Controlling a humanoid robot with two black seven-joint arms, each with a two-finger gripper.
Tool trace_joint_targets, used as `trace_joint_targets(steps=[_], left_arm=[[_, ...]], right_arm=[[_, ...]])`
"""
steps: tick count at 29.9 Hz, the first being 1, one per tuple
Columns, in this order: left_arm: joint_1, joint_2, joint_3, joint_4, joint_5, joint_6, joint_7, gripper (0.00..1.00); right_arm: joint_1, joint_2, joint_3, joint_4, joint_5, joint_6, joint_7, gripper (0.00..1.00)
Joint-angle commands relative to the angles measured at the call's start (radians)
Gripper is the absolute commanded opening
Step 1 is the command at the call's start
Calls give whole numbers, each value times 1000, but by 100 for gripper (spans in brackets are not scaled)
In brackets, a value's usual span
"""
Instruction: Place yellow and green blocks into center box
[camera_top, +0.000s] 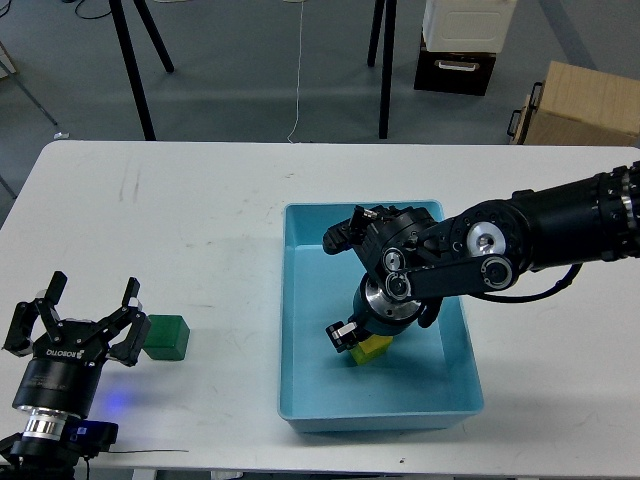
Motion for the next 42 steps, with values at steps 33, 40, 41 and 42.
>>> trace_joint_targets(steps=[33,40,41,42], left_arm=[[-44,-11,55,36,21,0,-5,100],[-55,-6,48,28,20,0,-6,100],[-55,-6,43,25,20,0,-5,100],[-55,-6,43,22,20,0,-6,100]], right_arm=[[-281,-419,1031,-475,759,64,156,97],[-594,-595,1320,-489,1120,67,288,97],[-666,-610,1379,-482,1150,67,290,97],[-739,-620,1439,-465,1167,67,295,97]])
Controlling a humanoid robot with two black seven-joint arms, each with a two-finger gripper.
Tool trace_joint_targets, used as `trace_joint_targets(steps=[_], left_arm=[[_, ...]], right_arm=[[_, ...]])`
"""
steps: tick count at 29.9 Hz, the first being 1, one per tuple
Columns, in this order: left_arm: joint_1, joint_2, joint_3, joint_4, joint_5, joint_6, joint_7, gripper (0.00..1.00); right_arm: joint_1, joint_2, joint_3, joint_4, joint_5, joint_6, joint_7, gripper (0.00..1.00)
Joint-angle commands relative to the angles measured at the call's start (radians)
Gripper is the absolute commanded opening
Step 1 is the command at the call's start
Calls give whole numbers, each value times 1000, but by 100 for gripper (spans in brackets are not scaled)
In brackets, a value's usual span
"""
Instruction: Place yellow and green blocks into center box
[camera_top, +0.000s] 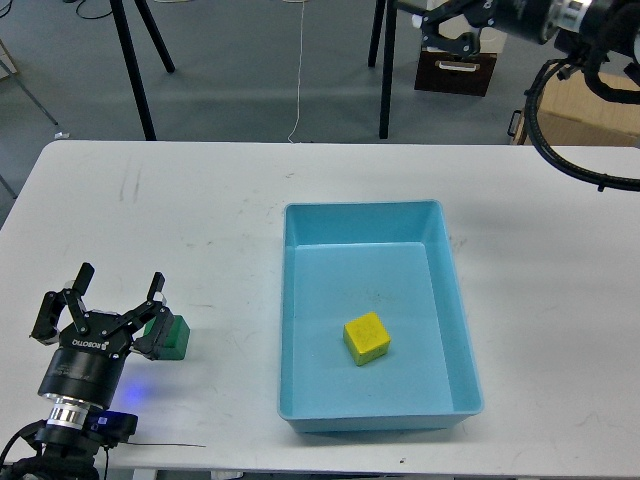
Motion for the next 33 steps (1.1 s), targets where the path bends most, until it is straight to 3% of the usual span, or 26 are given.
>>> trace_joint_targets(steps=[1,9,14,20,33], left_arm=[[-2,3,-6,-14,0,0,-1,100],[1,9,-11,-36,0,0,-1,100],[5,11,-32,-42,0,0,-1,100],[16,11,-34,-66,0,0,-1,100],[-2,3,-78,-33,-8,0,-3,100]], right_arm=[[-281,-57,231,68,91,0,18,97],[-993,-57,687,464,81,0,27,98],[-1292,85,801,647,65,0,27,98],[-1450,243,809,728,22,0,28,98],[-1506,205,813,737,16,0,28,98]])
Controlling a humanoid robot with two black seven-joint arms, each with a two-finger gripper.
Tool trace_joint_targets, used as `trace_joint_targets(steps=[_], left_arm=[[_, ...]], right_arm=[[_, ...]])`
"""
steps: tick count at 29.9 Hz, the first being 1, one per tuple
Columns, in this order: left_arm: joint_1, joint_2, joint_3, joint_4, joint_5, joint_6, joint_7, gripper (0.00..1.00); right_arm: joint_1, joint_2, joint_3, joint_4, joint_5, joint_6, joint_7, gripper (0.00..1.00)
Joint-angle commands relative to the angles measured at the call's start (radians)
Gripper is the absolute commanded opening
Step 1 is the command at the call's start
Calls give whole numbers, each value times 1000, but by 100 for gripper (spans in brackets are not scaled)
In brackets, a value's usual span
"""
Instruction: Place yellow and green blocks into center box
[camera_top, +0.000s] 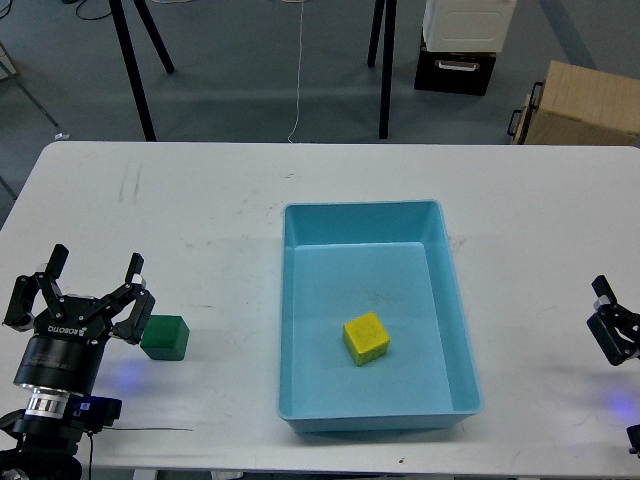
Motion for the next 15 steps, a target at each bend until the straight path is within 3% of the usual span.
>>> trace_joint_targets(steps=[1,10,15], left_arm=[[-8,11,-45,34,1,0,2,100],[-140,150,-161,29,-8,0,-4,100],[-153,379,-167,-22,-9,0,-82,100]], right_arm=[[-31,-63,3,14,0,0,0,98],[-48,-75,22,38,0,0,1,98],[-51,-43,35,38,0,0,0,98]])
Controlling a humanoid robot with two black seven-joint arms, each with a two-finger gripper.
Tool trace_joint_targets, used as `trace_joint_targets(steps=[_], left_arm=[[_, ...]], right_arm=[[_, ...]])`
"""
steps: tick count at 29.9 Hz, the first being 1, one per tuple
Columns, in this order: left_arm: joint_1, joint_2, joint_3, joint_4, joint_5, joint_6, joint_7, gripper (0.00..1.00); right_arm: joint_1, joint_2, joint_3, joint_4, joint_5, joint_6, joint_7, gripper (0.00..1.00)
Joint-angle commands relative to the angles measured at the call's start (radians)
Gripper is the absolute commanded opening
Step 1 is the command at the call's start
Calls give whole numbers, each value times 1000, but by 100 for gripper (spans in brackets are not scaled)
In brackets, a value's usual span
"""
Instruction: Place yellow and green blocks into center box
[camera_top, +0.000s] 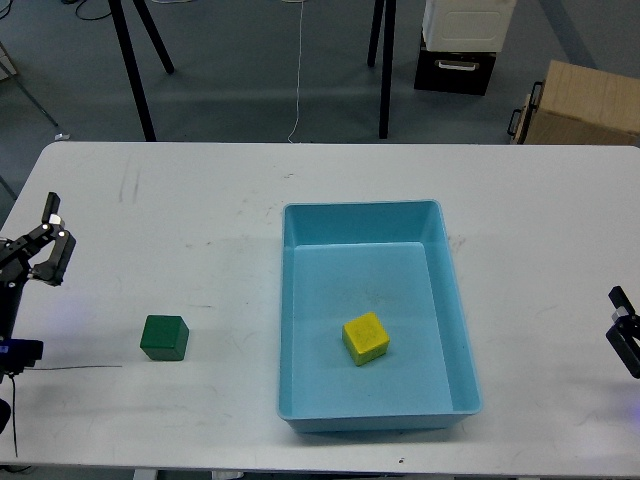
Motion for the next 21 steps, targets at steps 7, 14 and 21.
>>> trace_joint_targets(steps=[7,14,21], left_arm=[[-151,506,91,-11,38,0,-52,100],[-521,656,525,13,197,0,-51,100],[-929,657,1036,15,440,0,-51,100]], right_arm=[[0,35,15,1,1,0,-1,98],[-2,41,22,3,1,0,-1,98],[-5,49,24,0,0,0,-2,98]])
